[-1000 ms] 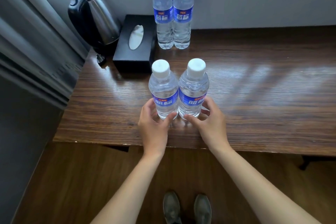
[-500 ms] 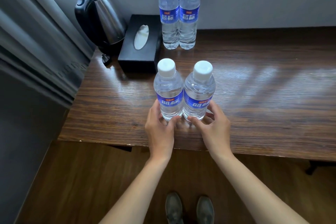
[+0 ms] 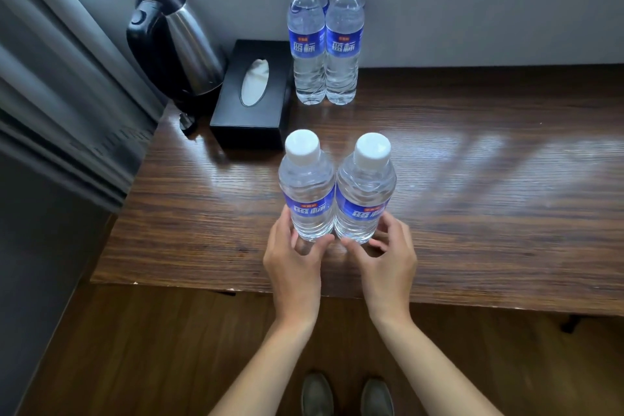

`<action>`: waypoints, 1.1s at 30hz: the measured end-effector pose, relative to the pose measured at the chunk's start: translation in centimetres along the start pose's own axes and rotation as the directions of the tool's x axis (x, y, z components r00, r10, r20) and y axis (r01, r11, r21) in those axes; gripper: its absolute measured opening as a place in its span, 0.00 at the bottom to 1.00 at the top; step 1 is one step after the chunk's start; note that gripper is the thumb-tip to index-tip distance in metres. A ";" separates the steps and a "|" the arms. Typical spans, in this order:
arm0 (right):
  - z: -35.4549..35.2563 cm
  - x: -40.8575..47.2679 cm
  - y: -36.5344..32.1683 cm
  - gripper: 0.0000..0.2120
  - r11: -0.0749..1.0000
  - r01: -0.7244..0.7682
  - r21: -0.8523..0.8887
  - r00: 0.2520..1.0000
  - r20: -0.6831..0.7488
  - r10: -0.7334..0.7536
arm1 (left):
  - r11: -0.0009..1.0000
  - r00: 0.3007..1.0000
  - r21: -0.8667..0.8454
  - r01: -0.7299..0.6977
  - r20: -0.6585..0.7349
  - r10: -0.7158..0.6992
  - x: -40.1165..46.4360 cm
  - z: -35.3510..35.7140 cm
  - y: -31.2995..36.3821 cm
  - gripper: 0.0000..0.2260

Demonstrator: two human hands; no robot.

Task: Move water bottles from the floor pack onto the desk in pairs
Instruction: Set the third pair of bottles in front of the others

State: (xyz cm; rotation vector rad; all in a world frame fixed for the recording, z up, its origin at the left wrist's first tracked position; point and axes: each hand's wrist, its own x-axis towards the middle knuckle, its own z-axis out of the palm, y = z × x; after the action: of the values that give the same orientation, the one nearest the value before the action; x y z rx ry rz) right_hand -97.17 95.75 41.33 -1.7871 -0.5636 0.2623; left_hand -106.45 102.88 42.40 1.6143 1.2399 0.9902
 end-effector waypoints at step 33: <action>6.4 13.0 0.6 0.26 0.999 0.010 -0.032 1.000 -0.014 -0.011 | 0.999 1.000 0.033 -0.016 -0.009 0.016 13.4 6.4 -0.1 0.25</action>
State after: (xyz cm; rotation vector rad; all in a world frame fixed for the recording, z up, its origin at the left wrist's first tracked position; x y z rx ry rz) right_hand -88.79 107.56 40.35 -1.8151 -0.5696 0.2344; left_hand -97.87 114.94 41.42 1.6494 1.2573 0.9927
